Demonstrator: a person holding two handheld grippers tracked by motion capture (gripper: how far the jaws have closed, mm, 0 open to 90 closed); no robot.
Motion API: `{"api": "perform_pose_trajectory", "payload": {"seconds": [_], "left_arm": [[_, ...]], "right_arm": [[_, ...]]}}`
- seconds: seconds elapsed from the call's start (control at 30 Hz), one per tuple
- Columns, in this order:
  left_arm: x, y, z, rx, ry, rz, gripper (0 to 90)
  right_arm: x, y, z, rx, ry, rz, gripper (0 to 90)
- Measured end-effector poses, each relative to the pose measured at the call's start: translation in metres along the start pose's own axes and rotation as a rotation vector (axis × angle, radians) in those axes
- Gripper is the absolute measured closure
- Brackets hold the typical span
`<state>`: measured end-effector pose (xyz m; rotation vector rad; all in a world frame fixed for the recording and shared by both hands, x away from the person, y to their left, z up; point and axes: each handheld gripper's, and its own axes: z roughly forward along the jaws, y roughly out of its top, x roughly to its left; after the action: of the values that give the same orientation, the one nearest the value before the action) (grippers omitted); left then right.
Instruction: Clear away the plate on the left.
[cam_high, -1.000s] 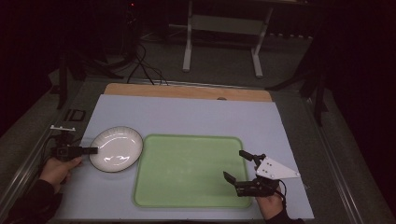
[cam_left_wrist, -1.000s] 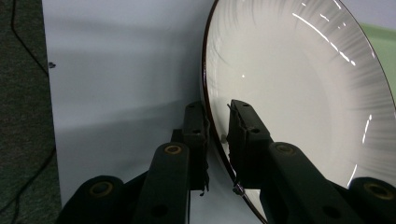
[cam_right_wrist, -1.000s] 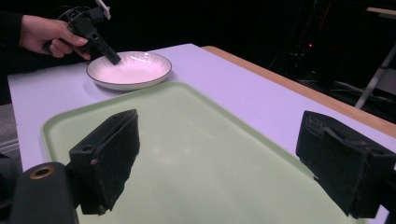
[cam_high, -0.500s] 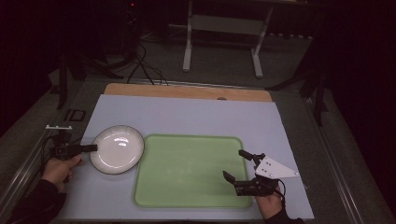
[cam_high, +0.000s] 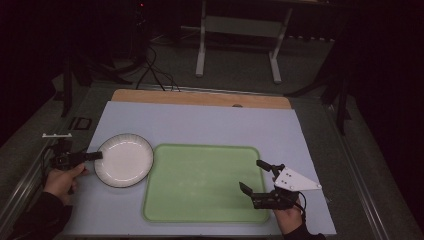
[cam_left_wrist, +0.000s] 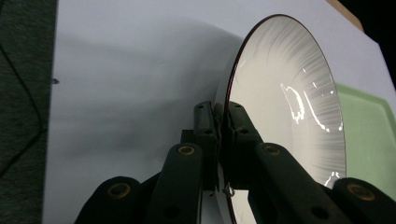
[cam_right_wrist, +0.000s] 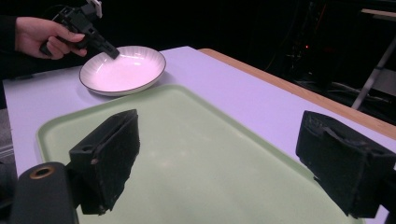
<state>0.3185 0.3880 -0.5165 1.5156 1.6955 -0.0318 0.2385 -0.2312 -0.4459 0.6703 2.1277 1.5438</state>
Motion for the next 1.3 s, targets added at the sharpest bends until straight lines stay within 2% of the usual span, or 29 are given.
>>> {"api": "perform_pose_trajectory", "payload": {"seconds": [0.23, 0.37, 0.47, 0.8, 0.93, 1.03, 1.1, 1.2, 1.3], "left_arm": [[-0.004, 0.002, -0.006, 0.001, 0.0, 0.028, 84.8], [-0.008, 0.002, -0.012, -0.031, -0.003, 0.02, 84.4], [-0.012, 0.006, -0.019, -0.049, -0.034, 0.004, 84.5], [-0.027, 0.015, -0.034, -0.068, -0.046, 0.02, 84.4], [-0.037, 0.018, -0.039, -0.052, -0.061, 0.034, 84.4], [-0.047, 0.022, -0.043, -0.062, -0.06, 0.053, 84.3], [-0.051, 0.024, -0.045, -0.066, -0.071, 0.049, 84.3], [-0.058, 0.026, -0.046, -0.066, -0.086, 0.061, 84.4], [-0.067, 0.027, -0.044, -0.058, -0.082, 0.083, 84.3]], "right_arm": [[0.0, 0.0, 0.0, -0.001, -0.004, 0.0, 13.3], [0.0, 0.0, 0.0, 0.001, -0.005, 0.002, 13.3], [0.0, 0.0, 0.0, -0.002, -0.004, -0.001, 13.3], [0.0, 0.0, -0.001, -0.006, -0.006, 0.0, 13.3], [-0.001, 0.0, -0.001, -0.006, -0.007, 0.002, 13.3], [-0.001, 0.0, -0.001, -0.007, -0.007, 0.003, 13.3], [-0.001, 0.0, -0.001, -0.007, -0.007, 0.003, 13.3], [-0.001, 0.0, -0.001, -0.009, -0.008, 0.002, 13.3], [-0.001, 0.001, -0.002, -0.013, -0.012, 0.009, 13.3]]}}
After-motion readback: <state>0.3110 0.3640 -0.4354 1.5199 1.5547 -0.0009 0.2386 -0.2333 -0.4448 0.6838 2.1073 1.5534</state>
